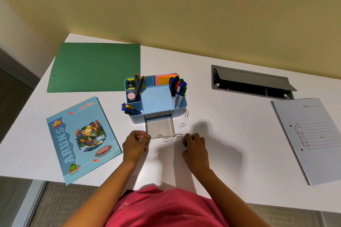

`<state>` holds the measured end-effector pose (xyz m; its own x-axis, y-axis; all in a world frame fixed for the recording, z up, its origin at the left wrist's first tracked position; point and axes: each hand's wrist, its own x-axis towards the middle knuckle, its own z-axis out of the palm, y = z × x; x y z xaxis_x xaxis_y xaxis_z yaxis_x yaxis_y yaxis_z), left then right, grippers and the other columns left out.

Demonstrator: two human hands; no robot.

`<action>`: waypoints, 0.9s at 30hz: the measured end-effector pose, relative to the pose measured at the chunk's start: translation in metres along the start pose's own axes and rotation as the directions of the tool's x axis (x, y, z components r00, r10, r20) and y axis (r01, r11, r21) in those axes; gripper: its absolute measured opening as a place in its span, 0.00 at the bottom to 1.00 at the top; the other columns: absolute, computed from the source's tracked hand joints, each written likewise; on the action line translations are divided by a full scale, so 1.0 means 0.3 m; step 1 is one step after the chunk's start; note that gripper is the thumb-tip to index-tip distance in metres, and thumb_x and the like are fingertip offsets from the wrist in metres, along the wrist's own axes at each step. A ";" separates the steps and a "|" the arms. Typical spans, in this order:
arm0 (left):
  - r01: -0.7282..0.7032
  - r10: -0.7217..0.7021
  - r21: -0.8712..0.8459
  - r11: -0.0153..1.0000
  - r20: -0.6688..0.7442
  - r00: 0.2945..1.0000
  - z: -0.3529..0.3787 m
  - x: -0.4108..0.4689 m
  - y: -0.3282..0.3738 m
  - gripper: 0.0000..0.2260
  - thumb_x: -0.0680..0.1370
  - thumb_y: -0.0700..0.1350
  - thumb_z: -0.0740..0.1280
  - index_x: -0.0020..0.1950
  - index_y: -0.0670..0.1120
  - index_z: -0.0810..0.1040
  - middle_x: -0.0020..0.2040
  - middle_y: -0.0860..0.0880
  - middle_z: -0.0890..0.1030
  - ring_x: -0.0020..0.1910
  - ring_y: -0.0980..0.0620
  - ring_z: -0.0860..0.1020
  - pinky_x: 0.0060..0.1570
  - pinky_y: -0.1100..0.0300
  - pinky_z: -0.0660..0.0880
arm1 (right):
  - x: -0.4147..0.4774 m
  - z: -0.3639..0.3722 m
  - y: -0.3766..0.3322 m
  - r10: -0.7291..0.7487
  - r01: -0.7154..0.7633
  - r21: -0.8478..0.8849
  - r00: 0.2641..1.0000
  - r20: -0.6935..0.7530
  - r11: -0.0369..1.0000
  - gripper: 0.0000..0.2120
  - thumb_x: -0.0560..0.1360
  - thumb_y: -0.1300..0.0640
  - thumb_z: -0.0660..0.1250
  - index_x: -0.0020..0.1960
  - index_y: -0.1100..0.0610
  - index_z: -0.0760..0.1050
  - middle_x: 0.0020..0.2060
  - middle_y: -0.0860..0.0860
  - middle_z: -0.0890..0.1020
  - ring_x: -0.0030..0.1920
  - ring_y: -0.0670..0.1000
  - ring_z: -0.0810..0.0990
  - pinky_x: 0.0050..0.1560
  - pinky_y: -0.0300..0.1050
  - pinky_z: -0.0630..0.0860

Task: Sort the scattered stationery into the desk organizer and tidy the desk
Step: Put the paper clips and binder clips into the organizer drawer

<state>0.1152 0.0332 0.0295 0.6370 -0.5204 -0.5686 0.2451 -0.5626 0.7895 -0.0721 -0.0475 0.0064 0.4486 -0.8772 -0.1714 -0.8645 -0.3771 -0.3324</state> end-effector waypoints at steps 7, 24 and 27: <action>0.009 -0.009 -0.028 1.000 0.004 1.000 -0.001 -0.003 0.003 0.04 0.76 0.38 0.68 0.46 0.47 0.77 0.42 0.46 0.83 0.39 0.46 0.80 0.40 0.55 0.80 | 0.004 -0.001 0.016 0.064 -0.066 -0.041 0.996 -0.058 0.997 0.14 0.66 0.70 0.66 0.47 0.56 0.73 0.45 0.53 0.74 0.47 0.55 0.71 0.30 0.45 0.74; 0.299 -0.183 -0.503 0.811 0.267 0.946 0.045 -0.020 0.145 0.09 0.78 0.45 0.67 0.50 0.39 0.78 0.39 0.44 0.78 0.40 0.48 0.78 0.40 0.59 0.81 | 0.007 -0.017 0.050 0.185 -0.180 0.045 0.973 -0.138 0.983 0.02 0.74 0.65 0.66 0.44 0.61 0.74 0.42 0.57 0.72 0.42 0.55 0.71 0.33 0.44 0.72; 0.486 -0.297 -0.652 0.582 0.386 0.874 0.066 -0.017 0.197 0.08 0.78 0.44 0.67 0.46 0.38 0.77 0.43 0.42 0.79 0.45 0.47 0.79 0.43 0.55 0.81 | 0.006 -0.021 0.046 0.204 -0.197 0.061 0.969 -0.141 0.978 0.02 0.74 0.65 0.65 0.45 0.61 0.74 0.43 0.57 0.73 0.43 0.56 0.71 0.35 0.44 0.71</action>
<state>0.1119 -0.0100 0.0745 0.2018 -0.5355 -0.8201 0.9287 -0.1613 0.3339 -0.0847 -0.0562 0.0074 0.2260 -0.9686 -0.1035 -0.9205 -0.1776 -0.3481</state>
